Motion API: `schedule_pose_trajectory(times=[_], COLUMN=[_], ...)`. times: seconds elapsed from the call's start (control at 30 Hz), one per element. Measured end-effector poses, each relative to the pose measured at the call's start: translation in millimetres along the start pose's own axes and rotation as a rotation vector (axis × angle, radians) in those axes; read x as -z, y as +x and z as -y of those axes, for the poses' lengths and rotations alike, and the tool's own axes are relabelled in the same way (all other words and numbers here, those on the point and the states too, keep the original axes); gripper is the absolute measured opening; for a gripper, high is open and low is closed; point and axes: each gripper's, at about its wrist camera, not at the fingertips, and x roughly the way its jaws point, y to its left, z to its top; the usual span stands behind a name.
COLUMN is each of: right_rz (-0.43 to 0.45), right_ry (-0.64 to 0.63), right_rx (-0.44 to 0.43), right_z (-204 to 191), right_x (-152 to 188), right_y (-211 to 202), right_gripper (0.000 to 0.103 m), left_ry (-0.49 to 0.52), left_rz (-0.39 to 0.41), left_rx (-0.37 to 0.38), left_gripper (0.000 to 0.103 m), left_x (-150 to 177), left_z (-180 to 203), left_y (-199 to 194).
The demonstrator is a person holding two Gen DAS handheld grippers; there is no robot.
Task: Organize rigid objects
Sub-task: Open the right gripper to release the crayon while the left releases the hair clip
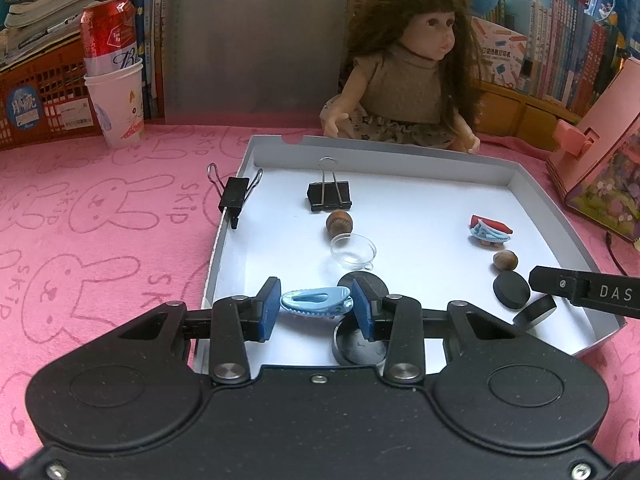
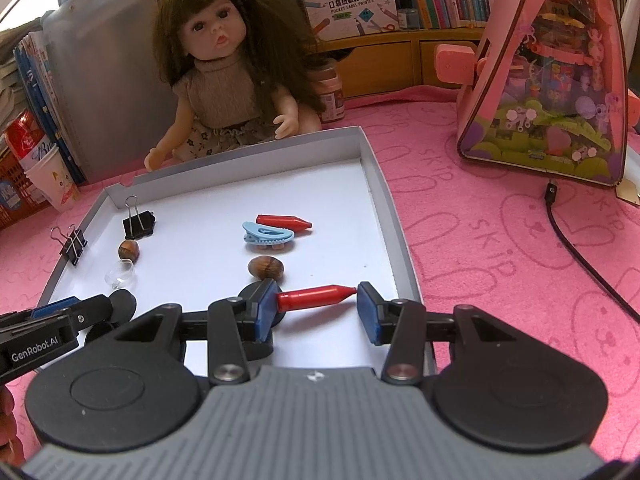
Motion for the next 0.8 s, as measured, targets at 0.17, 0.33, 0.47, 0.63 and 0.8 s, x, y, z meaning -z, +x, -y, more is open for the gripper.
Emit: schedule_pose_trajectory(times=[0.17, 0.33, 0.47, 0.63, 0.8], right_rz=[0.000, 0.001, 0.001, 0.001, 0.004], right_ry=[-0.002, -0.002, -0.003, -0.004, -0.001], right_rx=[0.000, 0.000, 0.001, 0.000, -0.001], right_z=[-0.1, -0.1, -0.2, 0.0, 1.3], right_x=[0.2, 0.2, 0.3, 0.3, 0.6], right_y=[0.1, 0.1, 0.0, -0.1, -1.1], right_gripper=[0.052, 0.053, 0.053, 0.053, 0.062], left_ry=[0.000, 0.000, 0.001, -0.002, 0.000], left_rz=[0.000, 0.000, 0.000, 0.000, 0.000], left_rx=[0.001, 0.002, 0.001, 0.001, 0.002], left_gripper=[0.037, 0.037, 0.037, 0.037, 0.038], left_x=[0.2, 0.1, 0.0, -0.1, -0.2], left_z=[0.1, 0.4, 0.4, 0.9, 0.9], left_y=[0.2, 0.1, 0.1, -0.1, -0.1])
